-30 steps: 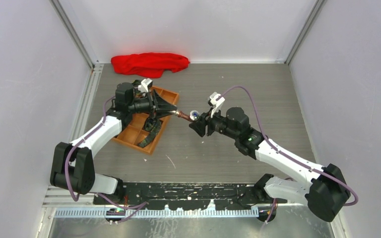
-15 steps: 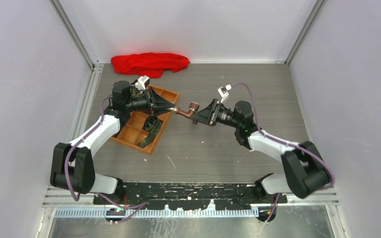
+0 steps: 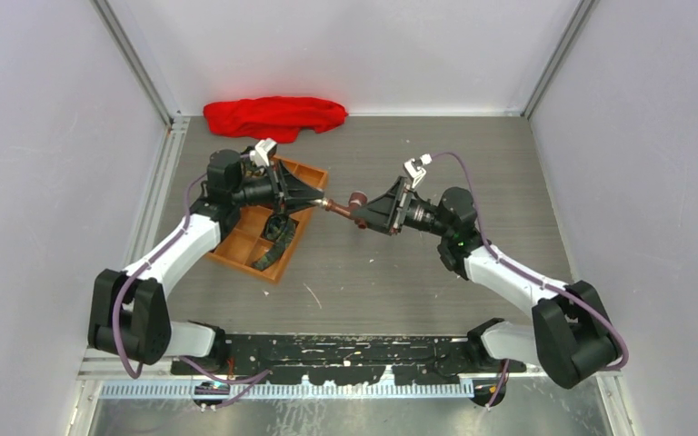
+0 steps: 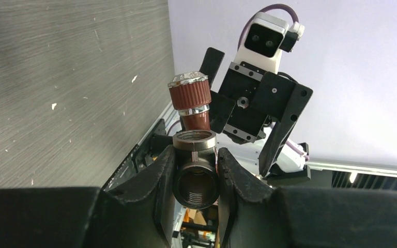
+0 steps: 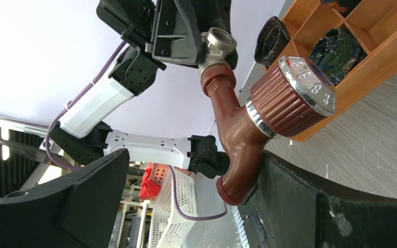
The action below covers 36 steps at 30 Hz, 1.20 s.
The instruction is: Install the water faucets
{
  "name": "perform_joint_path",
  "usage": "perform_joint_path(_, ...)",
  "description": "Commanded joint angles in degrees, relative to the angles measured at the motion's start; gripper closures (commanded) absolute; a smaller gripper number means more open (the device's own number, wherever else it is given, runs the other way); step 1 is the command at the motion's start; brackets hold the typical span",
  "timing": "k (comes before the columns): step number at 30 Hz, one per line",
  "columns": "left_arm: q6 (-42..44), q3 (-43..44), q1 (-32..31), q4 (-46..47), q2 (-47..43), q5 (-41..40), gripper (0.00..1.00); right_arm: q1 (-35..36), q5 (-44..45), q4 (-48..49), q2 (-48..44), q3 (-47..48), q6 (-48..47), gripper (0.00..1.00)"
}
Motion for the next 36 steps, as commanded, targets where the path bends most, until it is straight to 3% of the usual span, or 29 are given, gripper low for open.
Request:
perform_joint_path(1, 0.28, -0.50, 0.03, 3.31, -3.16, -2.48, 1.00, -0.11, -1.91, 0.42, -0.89, 2.37, 0.17, 0.02)
perform_joint_path(5, 1.47, -0.65, 0.02, 1.72, -2.88, -3.33, 1.00, -0.05, -3.66, 19.43, 1.84, 1.81, 12.55, 0.02)
perform_joint_path(7, 1.98, -0.50, 0.00, 1.03, -2.51, -3.00, 1.00, -0.07, -4.17, 23.69, 2.51, 3.27, 15.14, 0.02)
perform_joint_path(14, 6.45, 1.23, 0.03, -6.19, -3.05, -3.18, 1.00, -0.09, -4.46, 16.61, -0.20, 7.92, 6.15, 0.04)
perform_joint_path(18, 5.97, 1.66, 0.08, -5.91, -3.06, -3.63, 1.00, 0.00, -5.39, -10.26, -2.82, 13.56, -10.86, 0.05)
perform_joint_path(23, 4.43, 2.33, 0.05, -4.42, -2.74, -3.37, 1.00, -0.09, 3.96, -42.31, -6.74, 19.52, -34.34, 0.04)
perform_joint_path(30, 4.90, 3.46, 0.07, -5.66, -1.91, -3.17, 1.00, 4.71, 16.10, -50.44, -12.34, 20.82, -55.70, 0.04)
perform_joint_path(36, 4.77, 3.56, 0.03, -7.25, -2.30, -3.60, 1.00, 26.55, 46.91, -47.84, -13.27, 19.02, -77.72, 0.03)
